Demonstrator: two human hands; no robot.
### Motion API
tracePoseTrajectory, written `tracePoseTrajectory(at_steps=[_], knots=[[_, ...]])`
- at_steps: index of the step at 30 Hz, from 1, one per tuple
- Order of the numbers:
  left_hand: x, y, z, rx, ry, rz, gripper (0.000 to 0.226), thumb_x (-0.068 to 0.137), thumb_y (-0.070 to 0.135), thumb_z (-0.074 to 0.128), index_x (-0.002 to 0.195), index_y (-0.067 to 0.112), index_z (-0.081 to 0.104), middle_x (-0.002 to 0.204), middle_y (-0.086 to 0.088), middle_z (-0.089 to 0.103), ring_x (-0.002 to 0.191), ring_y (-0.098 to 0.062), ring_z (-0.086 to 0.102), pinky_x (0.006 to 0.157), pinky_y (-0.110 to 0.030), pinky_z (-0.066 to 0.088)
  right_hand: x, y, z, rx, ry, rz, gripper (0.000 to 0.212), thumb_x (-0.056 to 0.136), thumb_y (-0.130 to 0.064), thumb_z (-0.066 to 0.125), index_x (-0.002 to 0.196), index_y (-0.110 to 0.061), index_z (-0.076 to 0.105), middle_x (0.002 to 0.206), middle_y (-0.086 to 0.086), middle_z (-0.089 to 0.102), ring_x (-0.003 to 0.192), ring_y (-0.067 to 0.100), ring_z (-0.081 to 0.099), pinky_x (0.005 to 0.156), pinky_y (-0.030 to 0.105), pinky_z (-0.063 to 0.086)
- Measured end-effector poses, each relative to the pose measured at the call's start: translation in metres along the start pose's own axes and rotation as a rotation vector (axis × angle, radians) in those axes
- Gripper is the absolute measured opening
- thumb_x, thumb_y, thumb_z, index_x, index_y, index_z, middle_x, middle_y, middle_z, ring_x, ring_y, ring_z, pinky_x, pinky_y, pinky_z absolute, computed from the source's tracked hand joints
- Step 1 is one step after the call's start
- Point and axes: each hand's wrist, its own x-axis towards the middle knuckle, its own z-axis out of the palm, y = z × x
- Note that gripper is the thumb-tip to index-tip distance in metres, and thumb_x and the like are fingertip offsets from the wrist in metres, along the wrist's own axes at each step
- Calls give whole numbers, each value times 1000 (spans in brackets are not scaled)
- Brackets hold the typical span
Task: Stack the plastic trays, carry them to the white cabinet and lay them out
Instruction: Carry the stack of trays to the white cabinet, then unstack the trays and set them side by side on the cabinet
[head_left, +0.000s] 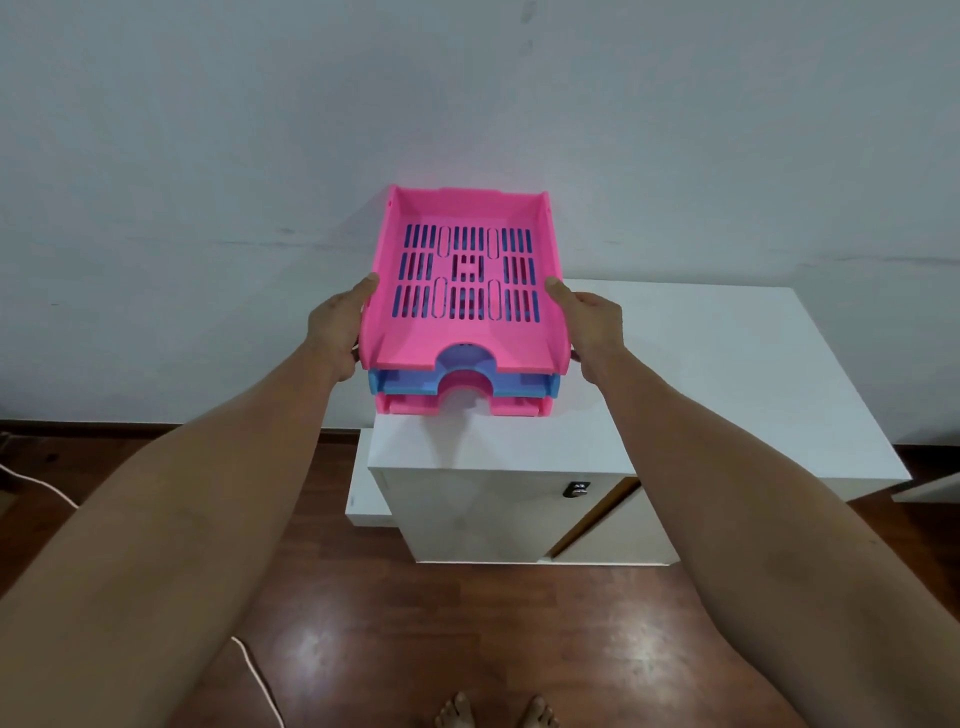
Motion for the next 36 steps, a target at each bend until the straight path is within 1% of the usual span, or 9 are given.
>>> tracePoseTrajectory(at_steps=[3,6,9,16,21,23,30,32,36], knots=[[-11,8,7,37,48,131,25,86,37,76,99,17,68,94,1,71,85,-21,67,76,-38,58,-9,0,5,-198,84,-126,50,81,-51,71,110,-11,72,112,6,76,102,28,72,91,45,61],[-20,12,12,102,76,197,27,87,10,74,114,5,70,93,-1,70,81,-22,67,82,-39,56,-21,1,13,-304,83,-213,14,92,-14,55,94,-7,68,91,8,71,82,29,67,60,28,53],[-21,15,13,140,120,208,34,88,-2,69,122,0,67,104,-12,68,89,-29,65,86,-41,56,-22,-2,19,-274,134,-233,24,91,2,44,85,-7,65,82,9,63,71,26,55,50,20,38],[-43,27,23,108,95,289,33,87,-2,68,120,-2,69,101,-15,70,80,-25,66,85,-39,57,-28,-10,3,-224,203,-277,23,91,4,42,79,-9,56,69,1,53,58,16,48,50,23,36],[-72,32,54,91,50,333,34,86,-4,69,120,-4,68,93,-10,73,68,-15,67,80,-35,60,-29,-13,-35,-199,268,-286,22,92,1,43,92,-6,65,89,9,63,78,27,57,69,30,44],[-82,32,72,78,25,350,33,86,-5,69,119,-3,69,78,-2,76,57,-7,67,76,-32,61,-27,-13,-57,-205,294,-288,24,93,0,43,99,-2,66,93,10,64,82,28,58,70,33,46],[-122,8,151,87,-28,376,31,87,-5,66,118,-3,70,73,5,72,51,-1,65,62,-24,58,-22,-6,-151,-251,328,-265,29,96,-3,43,116,-1,64,100,7,62,88,29,60,72,35,47],[-135,-3,173,92,-7,365,34,87,-3,68,121,-1,69,86,-5,75,59,-4,68,66,-23,60,-22,0,-179,-281,323,-264,29,97,-3,42,117,-1,63,100,6,62,89,29,61,73,36,49],[-143,-32,208,95,32,314,44,82,3,75,125,-2,66,123,-21,69,111,-30,67,104,-46,52,-17,15,-226,-330,305,-256,28,99,-4,42,117,-2,64,106,10,67,90,28,63,78,40,56]])
